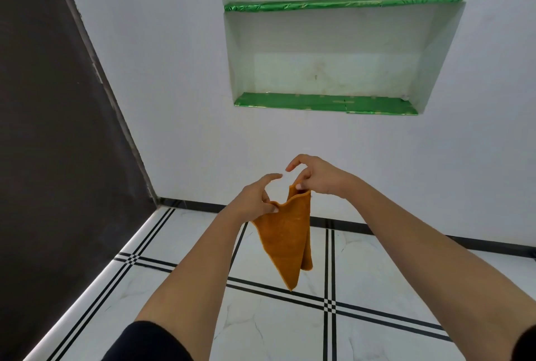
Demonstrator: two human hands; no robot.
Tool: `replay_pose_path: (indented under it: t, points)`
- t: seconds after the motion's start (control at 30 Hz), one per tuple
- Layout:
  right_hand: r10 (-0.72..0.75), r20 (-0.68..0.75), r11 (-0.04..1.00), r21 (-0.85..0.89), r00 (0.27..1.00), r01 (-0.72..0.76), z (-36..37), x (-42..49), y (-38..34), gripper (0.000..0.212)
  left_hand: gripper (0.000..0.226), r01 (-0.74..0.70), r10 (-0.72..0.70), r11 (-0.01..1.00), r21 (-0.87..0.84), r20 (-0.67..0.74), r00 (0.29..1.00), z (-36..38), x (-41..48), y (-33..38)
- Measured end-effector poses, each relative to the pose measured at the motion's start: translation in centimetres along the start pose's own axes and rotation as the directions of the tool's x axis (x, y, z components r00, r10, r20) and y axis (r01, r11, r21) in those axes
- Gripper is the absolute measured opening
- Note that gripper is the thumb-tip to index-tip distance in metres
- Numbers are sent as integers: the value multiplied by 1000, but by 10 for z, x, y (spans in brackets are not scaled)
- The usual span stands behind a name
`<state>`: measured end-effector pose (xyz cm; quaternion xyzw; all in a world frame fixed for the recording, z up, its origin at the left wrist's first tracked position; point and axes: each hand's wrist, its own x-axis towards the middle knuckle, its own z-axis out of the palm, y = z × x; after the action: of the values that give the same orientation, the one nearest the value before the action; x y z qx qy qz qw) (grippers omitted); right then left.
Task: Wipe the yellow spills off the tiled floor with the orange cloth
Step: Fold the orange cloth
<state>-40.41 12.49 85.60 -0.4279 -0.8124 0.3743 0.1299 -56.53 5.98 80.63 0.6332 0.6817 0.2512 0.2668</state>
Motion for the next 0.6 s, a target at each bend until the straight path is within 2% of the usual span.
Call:
replay_pose_path:
  t: [0.1, 0.23, 0.33, 0.4, 0.5, 0.6]
  points:
    - [3, -14, 1000, 14, 1000, -3, -4, 1, -2, 25, 46, -33, 31, 998, 60, 33, 999, -2, 7, 9]
    - [127, -90, 982, 149, 988, -112, -16, 1, 4, 20, 37, -4, 6, 997, -78, 18, 1000, -8, 10, 7]
    - [191, -75, 967, 184, 979, -174, -25, 1, 11, 23, 30, 30, -39, 996, 82, 98, 994, -15, 10, -6]
    - [264, -120, 960, 128, 957, -249, -24, 6, 15, 30, 21, 44, -56, 991, 126, 90, 994, -18, 9, -13]
    - [390, -152, 917, -18, 908, -397, -19, 13, 16, 40, 17, 45, -48, 997, 62, 54, 997, -20, 7, -14]
    - [437, -175, 881, -116, 882, -459, -18, 15, 17, 28, 11, 26, -34, 985, -168, -44, 998, -19, 5, -8]
